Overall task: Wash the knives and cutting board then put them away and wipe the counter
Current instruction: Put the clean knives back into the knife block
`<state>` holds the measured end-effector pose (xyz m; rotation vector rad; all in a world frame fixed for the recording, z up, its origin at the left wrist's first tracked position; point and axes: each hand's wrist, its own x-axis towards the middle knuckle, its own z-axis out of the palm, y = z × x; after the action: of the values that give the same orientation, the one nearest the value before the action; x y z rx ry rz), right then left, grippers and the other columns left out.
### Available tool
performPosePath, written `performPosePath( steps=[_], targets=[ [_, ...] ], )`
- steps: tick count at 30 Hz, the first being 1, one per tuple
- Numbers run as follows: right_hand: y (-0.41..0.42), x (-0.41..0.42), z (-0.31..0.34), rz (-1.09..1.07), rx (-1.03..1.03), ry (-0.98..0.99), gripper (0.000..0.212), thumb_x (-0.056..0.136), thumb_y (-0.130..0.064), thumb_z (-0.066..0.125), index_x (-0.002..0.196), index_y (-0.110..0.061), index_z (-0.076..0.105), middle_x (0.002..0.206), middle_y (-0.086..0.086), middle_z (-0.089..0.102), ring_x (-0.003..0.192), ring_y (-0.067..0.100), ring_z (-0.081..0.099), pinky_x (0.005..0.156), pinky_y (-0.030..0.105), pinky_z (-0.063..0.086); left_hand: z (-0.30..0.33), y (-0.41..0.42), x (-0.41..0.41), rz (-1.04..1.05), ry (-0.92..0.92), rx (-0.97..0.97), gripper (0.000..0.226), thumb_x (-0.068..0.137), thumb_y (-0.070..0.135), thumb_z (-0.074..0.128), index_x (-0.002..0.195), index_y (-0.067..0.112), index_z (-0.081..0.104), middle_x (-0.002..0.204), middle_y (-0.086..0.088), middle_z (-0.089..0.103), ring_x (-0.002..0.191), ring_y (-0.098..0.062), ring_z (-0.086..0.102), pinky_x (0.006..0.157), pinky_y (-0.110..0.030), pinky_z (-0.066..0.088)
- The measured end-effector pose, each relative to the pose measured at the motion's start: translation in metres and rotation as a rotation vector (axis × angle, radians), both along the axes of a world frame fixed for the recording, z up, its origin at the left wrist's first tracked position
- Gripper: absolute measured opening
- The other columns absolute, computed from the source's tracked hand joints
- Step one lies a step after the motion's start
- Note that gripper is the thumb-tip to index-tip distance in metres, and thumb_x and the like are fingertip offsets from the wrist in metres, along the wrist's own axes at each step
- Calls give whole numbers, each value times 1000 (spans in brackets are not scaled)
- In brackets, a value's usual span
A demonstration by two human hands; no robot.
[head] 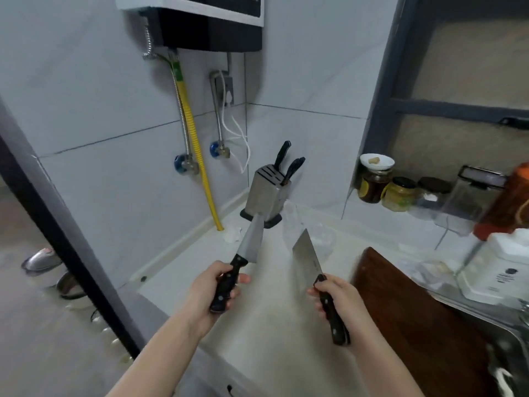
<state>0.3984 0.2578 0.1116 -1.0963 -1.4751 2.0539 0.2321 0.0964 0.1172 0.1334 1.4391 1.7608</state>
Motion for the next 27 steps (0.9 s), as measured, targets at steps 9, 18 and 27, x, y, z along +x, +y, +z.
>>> performPosePath(
  steps=[9,18,27],
  targets=[
    [5,-54,6,-117,-215,94,17,89,1,47,90,-5,62,68,14,64,52,19,44,35,20,37,58,42,-92,-124,54,131,25,93,21,43,105,3,56,87,-16,69,42,-12,33,42,-21,15],
    [61,-96,-5,-106,-249,104,24,87,7,43,86,-4,65,71,21,63,44,21,43,37,21,35,73,132,-148,-158,-97,187,24,94,21,41,101,0,50,64,-9,57,34,-8,36,27,-13,21],
    [92,-114,-15,-120,-250,103,21,86,12,42,91,3,60,73,29,62,45,26,48,48,27,35,69,192,-201,-174,-159,144,23,94,23,41,83,4,48,68,-5,46,30,-6,32,25,-11,20]
  ],
)
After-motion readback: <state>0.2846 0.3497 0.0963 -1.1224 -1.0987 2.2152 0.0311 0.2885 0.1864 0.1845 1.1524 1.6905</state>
